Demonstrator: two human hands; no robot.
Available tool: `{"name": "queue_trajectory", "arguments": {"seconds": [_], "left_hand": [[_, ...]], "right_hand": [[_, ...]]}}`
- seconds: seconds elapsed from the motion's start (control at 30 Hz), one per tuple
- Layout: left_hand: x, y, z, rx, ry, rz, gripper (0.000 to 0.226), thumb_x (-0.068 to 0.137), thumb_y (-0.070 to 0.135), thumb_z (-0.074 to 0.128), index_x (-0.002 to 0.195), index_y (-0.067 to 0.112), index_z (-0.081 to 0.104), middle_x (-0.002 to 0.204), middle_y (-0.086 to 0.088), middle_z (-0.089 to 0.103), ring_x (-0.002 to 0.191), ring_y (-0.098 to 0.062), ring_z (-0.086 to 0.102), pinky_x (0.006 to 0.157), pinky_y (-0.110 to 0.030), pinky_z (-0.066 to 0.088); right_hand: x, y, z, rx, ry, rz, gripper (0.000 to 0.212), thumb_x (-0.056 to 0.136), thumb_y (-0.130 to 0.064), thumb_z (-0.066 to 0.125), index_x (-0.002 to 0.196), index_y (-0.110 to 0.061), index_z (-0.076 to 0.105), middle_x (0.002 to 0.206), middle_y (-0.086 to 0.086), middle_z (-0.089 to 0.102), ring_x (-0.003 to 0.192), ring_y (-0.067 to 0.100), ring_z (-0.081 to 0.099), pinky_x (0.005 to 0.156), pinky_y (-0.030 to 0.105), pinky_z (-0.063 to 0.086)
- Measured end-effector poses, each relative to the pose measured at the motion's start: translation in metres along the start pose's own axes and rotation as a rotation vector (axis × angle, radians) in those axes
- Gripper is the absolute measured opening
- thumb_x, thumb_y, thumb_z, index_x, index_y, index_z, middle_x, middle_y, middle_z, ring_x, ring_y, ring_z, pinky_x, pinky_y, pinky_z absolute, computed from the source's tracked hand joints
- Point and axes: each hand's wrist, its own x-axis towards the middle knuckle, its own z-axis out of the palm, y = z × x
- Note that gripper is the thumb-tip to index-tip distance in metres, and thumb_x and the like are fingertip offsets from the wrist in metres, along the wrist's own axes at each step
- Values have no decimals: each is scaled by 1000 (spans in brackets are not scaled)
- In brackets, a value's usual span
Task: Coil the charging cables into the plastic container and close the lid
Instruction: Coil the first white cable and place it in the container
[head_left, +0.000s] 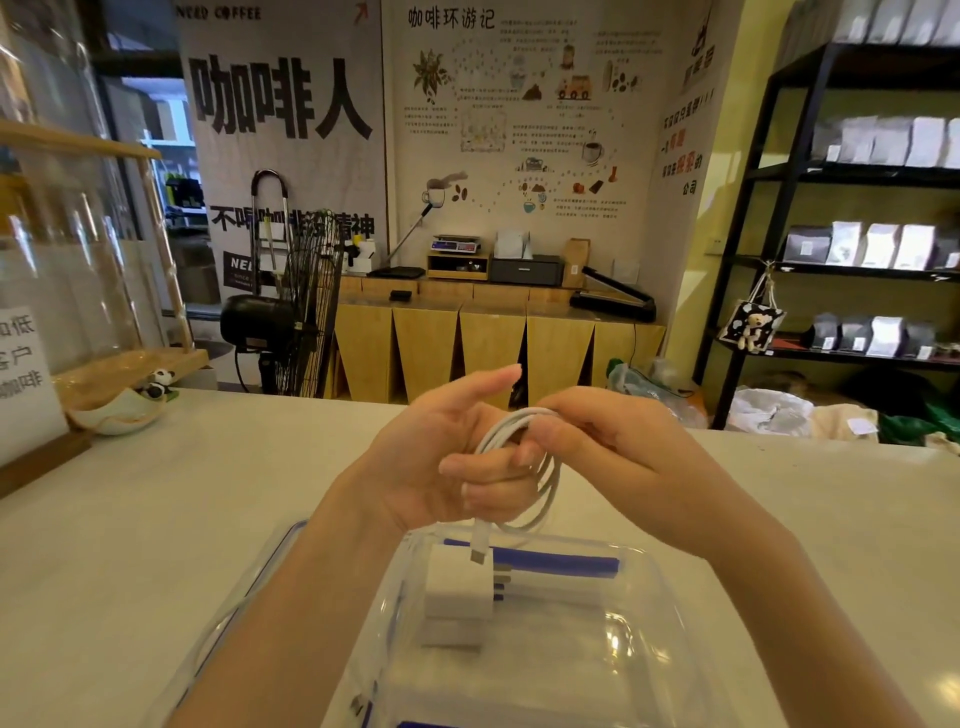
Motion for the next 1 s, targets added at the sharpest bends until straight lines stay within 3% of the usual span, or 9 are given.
{"name": "queue_trajectory", "arguments": {"seconds": [0.13, 0.3, 0.43, 0.6, 0.77, 0.93, 1.0], "left_hand": [[3, -2, 3, -54, 77, -8, 35, 86, 37, 51, 74, 5, 59, 39, 8, 51, 42, -6, 50, 48, -18, 44], [9, -5, 15, 270, 535, 35, 15, 74, 25, 64, 63, 13, 64, 39, 6, 48, 39, -8, 46, 46, -17, 45], [19, -11, 29, 359, 670, 171, 9, 78, 20, 62, 76, 11, 64, 46, 4, 53, 46, -9, 50, 49, -19, 47], [23, -14, 27, 651, 925, 245, 21, 81, 20, 61, 101, 13, 63, 79, 3, 69, 67, -6, 65, 63, -15, 53], [24, -19, 27, 1058, 905, 113, 26, 90, 39, 40, 92, 20, 58, 73, 7, 59, 68, -6, 57, 61, -17, 47], [29, -24, 28, 1153, 961, 297, 28, 92, 36, 34, 74, 21, 50, 57, 4, 44, 50, -8, 39, 50, -24, 35], [26, -20, 26, 1123, 977, 357, 29, 93, 32, 36, 69, 22, 48, 52, 6, 41, 44, -5, 37, 45, -19, 32]], "right_hand": [[0, 2, 1, -217, -22, 63, 24, 92, -38, 30, 87, -26, 51, 68, -12, 51, 68, 5, 51, 63, 16, 40], [3, 8, 3, -374, -5, 89, 27, 96, -29, 28, 98, -15, 50, 80, 1, 57, 76, 19, 57, 71, 29, 46], [2, 14, -2, -321, 86, 99, 28, 95, -29, 29, 95, -14, 53, 78, 6, 62, 70, 22, 58, 68, 38, 49], [1, 20, -12, -345, 149, 176, 27, 92, -39, 27, 88, -22, 47, 67, -8, 51, 66, 14, 56, 65, 28, 47], [1, 26, -13, -274, 243, 210, 28, 92, -38, 27, 84, -20, 48, 66, -6, 51, 60, 7, 48, 57, 17, 38], [3, 25, -8, -85, 319, 227, 30, 94, -31, 33, 68, -26, 47, 59, -9, 47, 57, 5, 45, 55, 6, 36], [4, 24, -6, -40, 332, 218, 28, 93, -32, 36, 68, -29, 48, 59, -10, 48, 56, 5, 46, 55, 6, 36]]}}
